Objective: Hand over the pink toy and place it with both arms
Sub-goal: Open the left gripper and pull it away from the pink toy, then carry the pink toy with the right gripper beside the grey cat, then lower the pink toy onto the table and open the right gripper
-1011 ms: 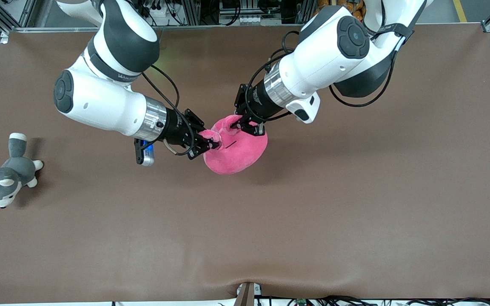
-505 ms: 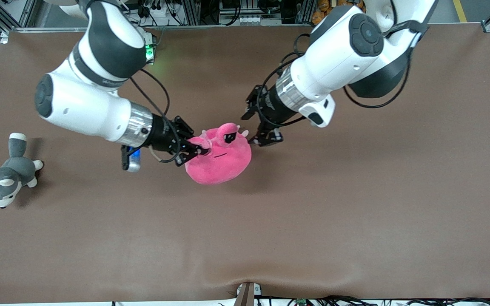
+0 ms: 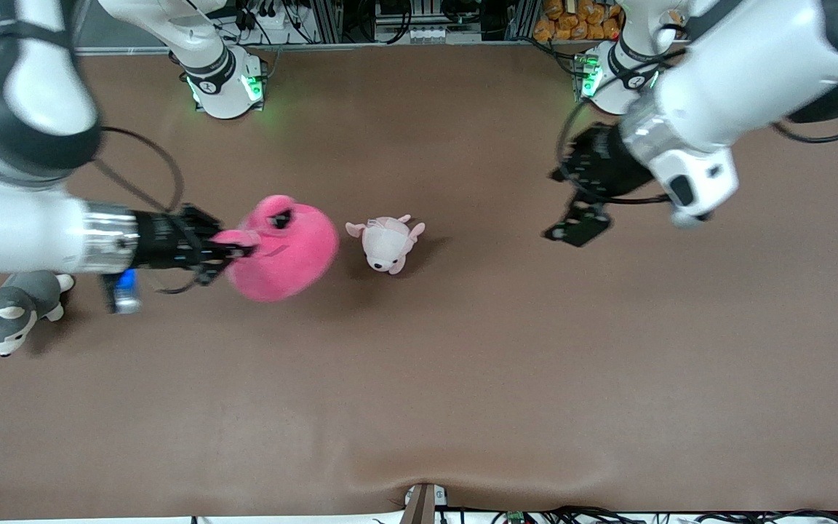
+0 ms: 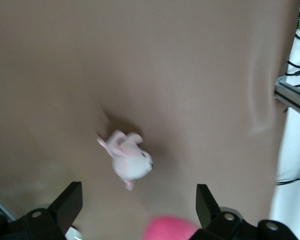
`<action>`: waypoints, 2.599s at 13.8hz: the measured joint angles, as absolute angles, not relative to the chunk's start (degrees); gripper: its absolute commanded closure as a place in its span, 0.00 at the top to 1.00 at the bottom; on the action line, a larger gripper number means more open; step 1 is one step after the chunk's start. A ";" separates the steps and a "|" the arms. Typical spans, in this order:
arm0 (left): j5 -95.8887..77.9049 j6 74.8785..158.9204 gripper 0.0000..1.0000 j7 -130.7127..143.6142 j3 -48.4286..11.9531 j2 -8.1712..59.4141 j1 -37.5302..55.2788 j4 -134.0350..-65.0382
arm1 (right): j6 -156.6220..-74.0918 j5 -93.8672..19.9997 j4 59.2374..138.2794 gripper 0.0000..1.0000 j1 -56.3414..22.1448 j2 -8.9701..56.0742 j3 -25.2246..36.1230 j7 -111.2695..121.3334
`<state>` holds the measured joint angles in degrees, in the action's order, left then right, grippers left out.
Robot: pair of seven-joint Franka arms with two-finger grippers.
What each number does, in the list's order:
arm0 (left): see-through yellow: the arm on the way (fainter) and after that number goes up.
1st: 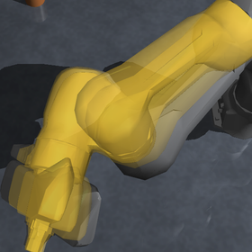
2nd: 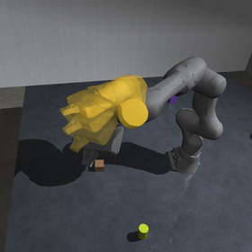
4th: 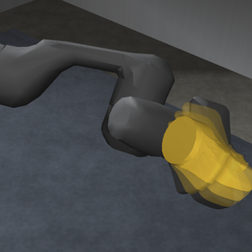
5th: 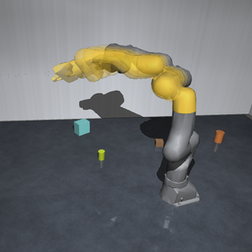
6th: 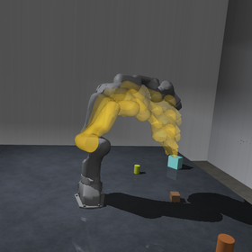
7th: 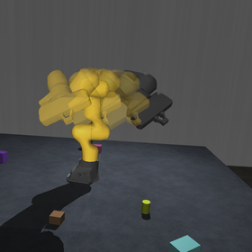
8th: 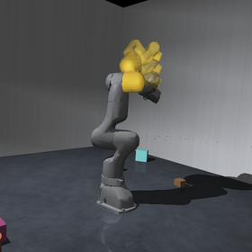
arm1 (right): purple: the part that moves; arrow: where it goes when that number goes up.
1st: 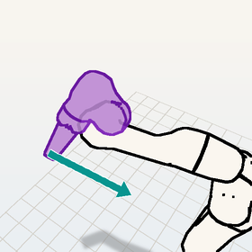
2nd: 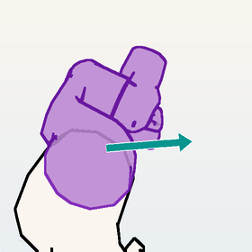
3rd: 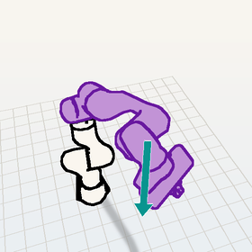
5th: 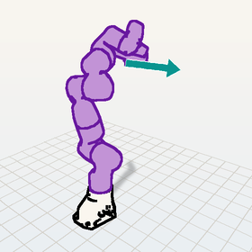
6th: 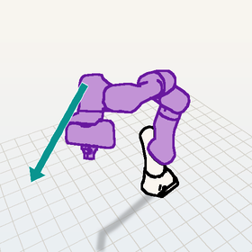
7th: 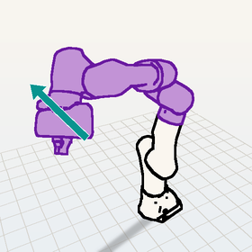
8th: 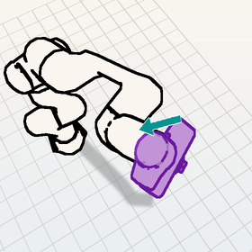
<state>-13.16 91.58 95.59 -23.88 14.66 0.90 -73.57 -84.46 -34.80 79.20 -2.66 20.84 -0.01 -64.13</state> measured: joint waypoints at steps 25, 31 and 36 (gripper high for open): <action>6.39 85.29 1.00 23.06 -8.58 3.24 -0.16 -87.57 | -98.53 -31.40 97.09 1.00 18.31 30.14 -0.92 -57.18; 5.19 86.18 1.00 21.56 -7.39 -0.61 -0.55 -90.30 | -96.36 -23.53 96.14 1.00 17.79 23.61 -1.65 -44.77; 5.19 86.19 1.00 11.27 -6.92 -1.17 -3.01 -90.29 | -97.35 -16.97 96.06 1.00 12.33 16.04 -2.08 -27.73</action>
